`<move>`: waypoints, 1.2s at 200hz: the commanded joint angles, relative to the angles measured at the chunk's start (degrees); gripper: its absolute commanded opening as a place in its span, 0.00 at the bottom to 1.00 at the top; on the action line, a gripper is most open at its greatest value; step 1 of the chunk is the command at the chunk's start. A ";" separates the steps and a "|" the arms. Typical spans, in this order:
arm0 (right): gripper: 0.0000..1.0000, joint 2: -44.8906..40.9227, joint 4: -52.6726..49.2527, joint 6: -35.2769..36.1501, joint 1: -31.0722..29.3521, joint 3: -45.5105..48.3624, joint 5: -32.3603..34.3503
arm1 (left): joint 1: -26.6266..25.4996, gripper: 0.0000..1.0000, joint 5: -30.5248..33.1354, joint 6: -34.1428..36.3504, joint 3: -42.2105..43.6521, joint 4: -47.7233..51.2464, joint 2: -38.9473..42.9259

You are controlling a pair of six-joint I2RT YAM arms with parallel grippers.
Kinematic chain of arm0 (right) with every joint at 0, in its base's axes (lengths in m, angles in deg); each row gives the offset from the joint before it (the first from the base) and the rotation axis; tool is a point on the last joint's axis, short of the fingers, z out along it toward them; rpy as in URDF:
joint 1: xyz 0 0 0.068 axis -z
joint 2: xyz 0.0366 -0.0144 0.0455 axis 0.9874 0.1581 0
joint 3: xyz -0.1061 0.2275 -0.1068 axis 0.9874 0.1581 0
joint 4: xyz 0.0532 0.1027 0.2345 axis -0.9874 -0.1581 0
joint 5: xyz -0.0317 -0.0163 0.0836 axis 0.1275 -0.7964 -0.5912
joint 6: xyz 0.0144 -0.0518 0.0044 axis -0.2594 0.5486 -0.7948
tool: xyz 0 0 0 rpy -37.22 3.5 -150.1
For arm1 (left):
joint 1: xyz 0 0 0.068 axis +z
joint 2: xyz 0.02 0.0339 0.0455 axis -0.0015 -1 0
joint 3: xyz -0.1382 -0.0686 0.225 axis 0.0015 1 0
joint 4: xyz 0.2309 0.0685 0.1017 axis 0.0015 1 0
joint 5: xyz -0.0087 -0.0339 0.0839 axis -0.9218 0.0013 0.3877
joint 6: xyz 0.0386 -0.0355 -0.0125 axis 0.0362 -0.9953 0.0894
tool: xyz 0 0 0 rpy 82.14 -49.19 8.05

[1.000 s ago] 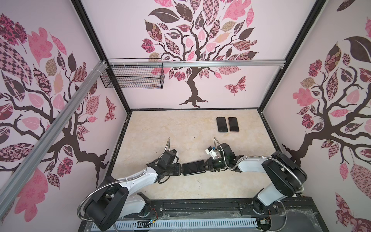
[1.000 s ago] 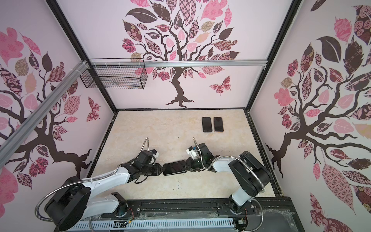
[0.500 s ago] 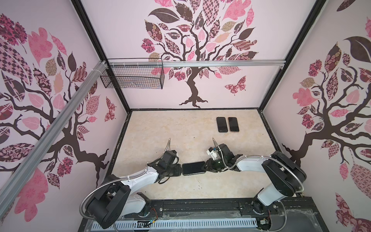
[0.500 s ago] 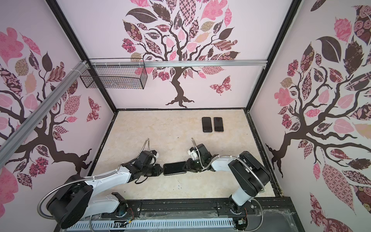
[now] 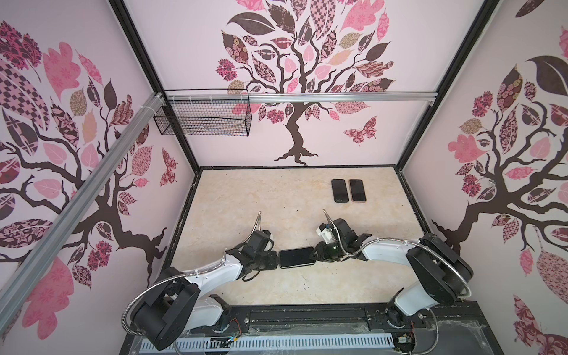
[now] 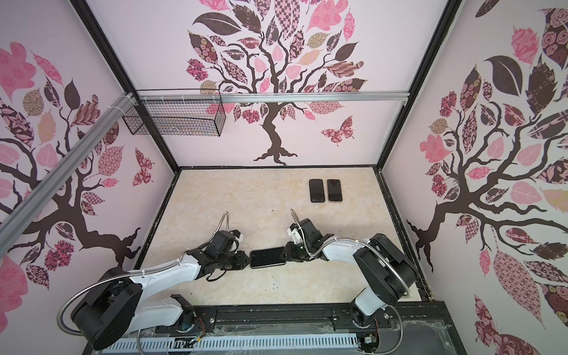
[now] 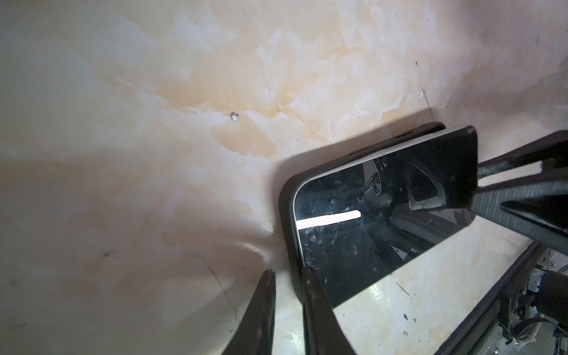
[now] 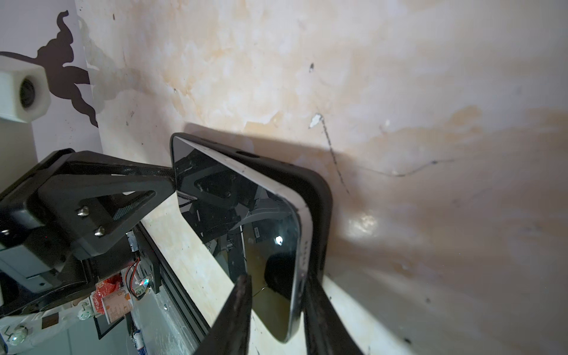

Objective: Put the phone into the phone case
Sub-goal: 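Lower the phone flat into the case with the right gripper while left holds case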

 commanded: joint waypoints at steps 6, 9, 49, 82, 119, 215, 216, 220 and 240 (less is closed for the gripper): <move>0.30 -0.44 -0.17 1.01 -0.39 -1.29 0.89 | -0.09 0.23 -3.10 0.78 0.62 -1.03 -0.76; 0.30 -0.22 0.10 0.92 -0.39 -1.27 0.82 | -0.09 0.23 -3.16 0.81 0.68 -1.21 -0.87; 0.28 1.24 1.33 0.57 -1.36 -1.32 0.60 | -0.13 0.22 -4.32 0.29 1.13 -2.99 -3.14; 0.26 2.11 1.51 1.05 -1.76 -1.37 1.54 | -0.09 0.19 -4.93 0.19 0.96 -3.63 -4.48; 0.25 3.09 1.06 2.02 -2.72 -2.02 2.77 | -0.09 0.18 -4.97 0.37 0.86 -3.74 -5.03; 0.24 5.55 -1.37 2.87 -7.12 -5.61 6.90 | -0.12 0.33 -3.92 0.45 0.84 -2.49 -4.41; 0.24 5.51 -1.46 2.88 -7.15 -5.66 6.96 | -0.10 0.33 -3.90 0.46 0.89 -2.50 -4.37; 0.24 5.30 -1.86 3.15 -7.17 -5.78 7.51 | -0.10 0.32 -3.81 0.45 0.93 -2.45 -4.33; 0.26 4.07 -4.66 4.32 -7.18 -6.57 10.14 | -0.08 0.30 -3.22 0.32 1.00 -2.28 -3.92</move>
